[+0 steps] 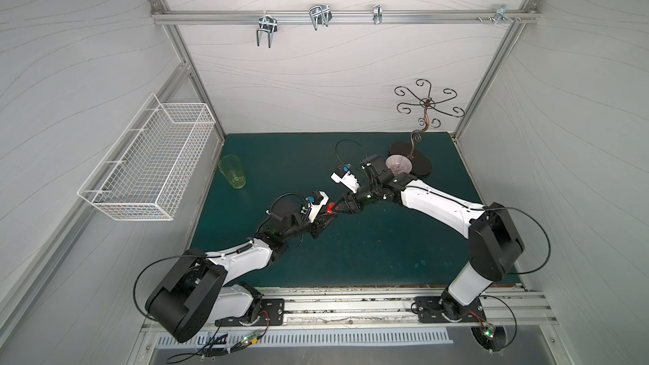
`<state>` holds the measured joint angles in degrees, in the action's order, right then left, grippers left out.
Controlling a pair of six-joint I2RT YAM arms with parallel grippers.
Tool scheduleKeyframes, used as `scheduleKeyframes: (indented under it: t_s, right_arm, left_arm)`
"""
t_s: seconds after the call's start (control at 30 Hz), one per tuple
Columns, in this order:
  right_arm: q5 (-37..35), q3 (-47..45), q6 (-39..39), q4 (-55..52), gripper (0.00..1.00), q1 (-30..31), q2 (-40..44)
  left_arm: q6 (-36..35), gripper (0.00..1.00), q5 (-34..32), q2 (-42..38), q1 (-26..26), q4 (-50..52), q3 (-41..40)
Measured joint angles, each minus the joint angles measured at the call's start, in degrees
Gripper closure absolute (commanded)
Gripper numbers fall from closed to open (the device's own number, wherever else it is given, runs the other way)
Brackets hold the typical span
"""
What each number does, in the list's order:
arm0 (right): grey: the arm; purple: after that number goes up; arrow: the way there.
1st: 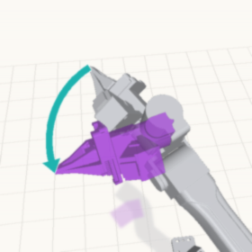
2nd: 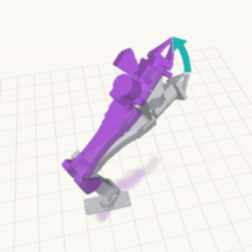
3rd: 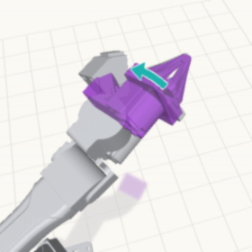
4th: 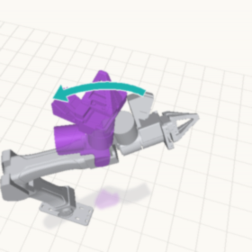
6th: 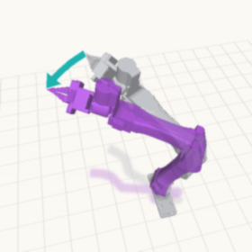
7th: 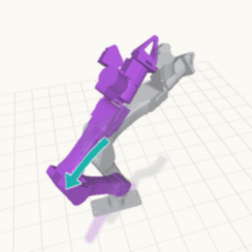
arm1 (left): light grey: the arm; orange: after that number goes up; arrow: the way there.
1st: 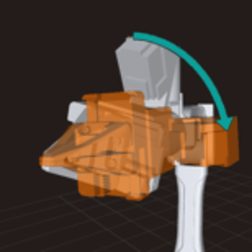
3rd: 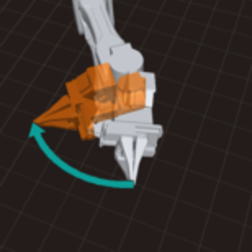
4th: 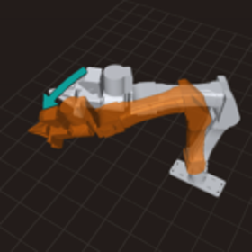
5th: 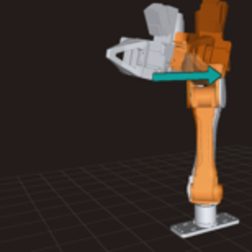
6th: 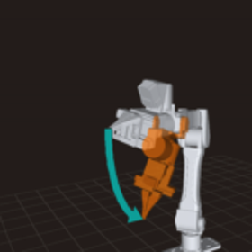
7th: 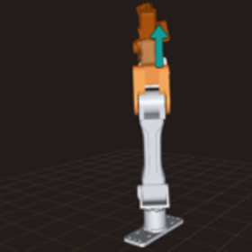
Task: Close the paint jar lid
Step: Screw the lid onto the paint jar.
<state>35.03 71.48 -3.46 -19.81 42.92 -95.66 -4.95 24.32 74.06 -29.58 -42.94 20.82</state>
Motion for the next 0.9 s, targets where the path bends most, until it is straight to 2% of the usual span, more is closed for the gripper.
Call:
scheduleKeyframes:
  t_s: [0.2, 0.4, 0.5, 0.67, 0.9]
  right_arm:
    - [-9.7, 0.5, -10.9, 4.1, 0.74, 2.2, -0.7]
    - [-17.1, 2.6, -18.5, 4.2, 0.71, 4.6, -1.7]
    - [-19.2, 5.2, -19.7, 2.0, 0.62, 5.1, -1.7]
    - [-19.1, 10.1, -19.6, -4.7, 0.48, 5.8, -1.7]
    - [-15.1, 18.0, -16.7, -15.6, 0.37, 4.4, -1.7]
  left_arm:
    - [-1.1, 1.00, -7.3, 4.7, -0.4, -6.8, 0.0]
    - [-1.7, 1.00, -11.5, 6.2, -0.9, -9.2, 0.0]
    - [-1.7, 1.00, -12.1, 6.2, -1.0, -11.4, -0.1]
    - [-0.9, 1.00, -12.0, 6.1, -1.0, -16.9, -0.6]
    - [2.2, 1.00, -11.2, 10.7, -1.8, -29.6, -1.2]
